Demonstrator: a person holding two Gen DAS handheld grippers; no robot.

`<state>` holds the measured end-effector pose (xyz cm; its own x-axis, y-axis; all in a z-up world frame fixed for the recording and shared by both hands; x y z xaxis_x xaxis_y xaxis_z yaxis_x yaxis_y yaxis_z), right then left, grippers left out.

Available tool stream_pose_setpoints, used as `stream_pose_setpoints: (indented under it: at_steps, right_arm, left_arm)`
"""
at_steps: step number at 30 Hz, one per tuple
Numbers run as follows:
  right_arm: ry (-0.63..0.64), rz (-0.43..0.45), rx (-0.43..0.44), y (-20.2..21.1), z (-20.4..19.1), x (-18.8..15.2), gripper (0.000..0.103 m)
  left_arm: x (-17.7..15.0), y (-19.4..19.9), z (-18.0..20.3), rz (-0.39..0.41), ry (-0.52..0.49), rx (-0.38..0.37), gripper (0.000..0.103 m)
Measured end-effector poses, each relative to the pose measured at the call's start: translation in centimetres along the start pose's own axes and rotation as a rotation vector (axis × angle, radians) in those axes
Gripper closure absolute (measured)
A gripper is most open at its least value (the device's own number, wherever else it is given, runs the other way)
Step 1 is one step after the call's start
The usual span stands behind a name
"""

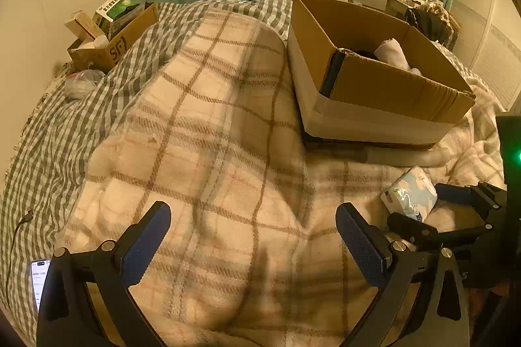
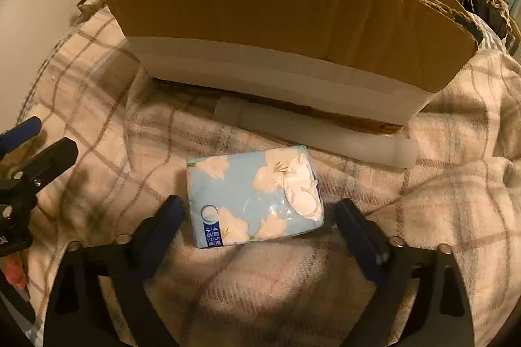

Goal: Organize objects
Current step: 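Grasp the blue floral pad pack with the right gripper, then grasp the white plastic tube beside the box with the left gripper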

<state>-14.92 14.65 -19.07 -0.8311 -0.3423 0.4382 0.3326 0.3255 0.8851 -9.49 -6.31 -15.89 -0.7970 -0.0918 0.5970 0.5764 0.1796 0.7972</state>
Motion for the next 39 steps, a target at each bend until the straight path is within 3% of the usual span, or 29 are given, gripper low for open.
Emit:
stream_pose_setpoints:
  at_steps: [2,8,10,12,15,18,21,27,30,34,39]
  right_arm:
    - [-0.003,0.009,0.001,0.3,0.0,0.0,0.028]
    - [-0.022,0.13,-0.039,4.6,0.5,0.2,0.028]
    - [-0.032,0.161,-0.079,6.6,1.5,0.7,0.028]
    - [-0.029,0.184,-0.174,8.8,3.0,1.5,0.028]
    - [-0.111,0.217,-0.303,11.7,6.2,1.6,0.028]
    - [-0.246,0.246,-0.283,13.3,9.4,0.8,0.028]
    - [-0.28,0.229,-0.337,13.0,11.7,0.3,0.028]
    - [-0.335,0.218,-0.289,11.4,14.2,0.5,0.028]
    - [-0.348,0.222,-0.264,10.6,14.8,0.7,0.028]
    - [-0.4,0.212,-0.203,9.3,15.1,0.5,0.028]
    - [-0.413,0.209,-0.196,8.9,15.1,0.5,0.028]
  left_arm:
    - [-0.1,0.3,0.0,0.01,-0.002,0.005,0.0]
    - [0.0,1.4,1.1,0.032,-0.039,0.026,0.0]
    - [0.1,2.0,1.8,0.037,-0.04,0.0,0.0]
    - [0.4,2.4,2.8,0.034,-0.036,-0.033,0.0]
    - [1.0,2.5,6.1,0.029,-0.077,-0.094,0.0]
    - [1.6,2.6,9.6,0.045,-0.146,-0.121,0.0]
    - [2.3,2.0,13.7,0.05,-0.196,-0.156,0.0]
    - [2.6,-0.6,18.3,0.059,-0.239,-0.147,0.002]
    - [2.7,-3.3,18.6,0.005,-0.191,-0.138,0.007]
    - [2.7,-5.9,19.3,-0.045,-0.178,-0.196,0.008]
    - [2.9,-7.8,20.1,-0.064,-0.184,-0.158,0.007]
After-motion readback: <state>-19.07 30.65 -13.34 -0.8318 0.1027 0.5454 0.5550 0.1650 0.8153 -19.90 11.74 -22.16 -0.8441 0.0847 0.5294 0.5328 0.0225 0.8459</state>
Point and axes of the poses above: each gripper's, at about its wrist camera, not at the fingertips, and y roughly against the way its jaws point, z to its right, x to its top, the point moved 2 cm from there along -y, roughly the way its jaws point, and after that the axes turned 5 degrees about x, right-handed, at the moved point
